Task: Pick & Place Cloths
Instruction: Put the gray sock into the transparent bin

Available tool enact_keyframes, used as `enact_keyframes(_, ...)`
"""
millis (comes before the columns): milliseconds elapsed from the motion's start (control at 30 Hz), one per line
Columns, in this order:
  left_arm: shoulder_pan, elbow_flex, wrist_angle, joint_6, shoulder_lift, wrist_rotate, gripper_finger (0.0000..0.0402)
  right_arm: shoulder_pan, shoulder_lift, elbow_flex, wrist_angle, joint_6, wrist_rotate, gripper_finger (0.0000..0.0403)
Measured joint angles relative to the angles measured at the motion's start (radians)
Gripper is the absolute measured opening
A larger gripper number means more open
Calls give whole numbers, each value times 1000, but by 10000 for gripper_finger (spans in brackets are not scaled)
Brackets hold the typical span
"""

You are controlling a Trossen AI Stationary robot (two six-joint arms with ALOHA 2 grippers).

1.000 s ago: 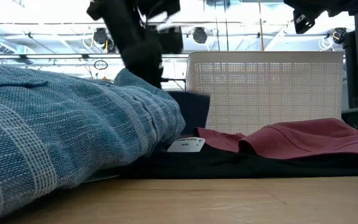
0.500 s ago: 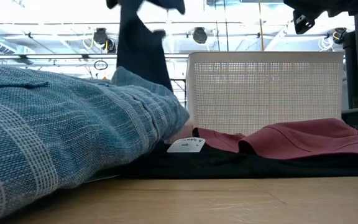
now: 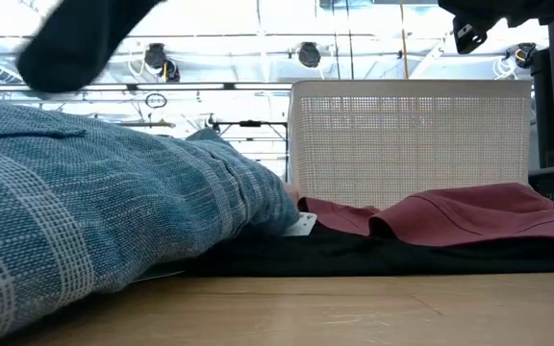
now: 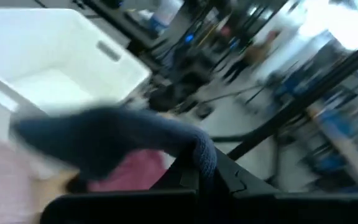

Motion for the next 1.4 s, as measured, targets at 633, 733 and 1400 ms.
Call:
enact_keyframes(633,-85,-1,153,-391,-40,-26,0,0,27,0,-1,-3,0,43)
enact_keyframes(733,-85,-1,167,-407,-34,-39,0,0,26,0,0,-3,0,43)
enact_keyframes(1400,-149,-1,118,-867,-10,199,0,0,27,0,0,-4,0,43)
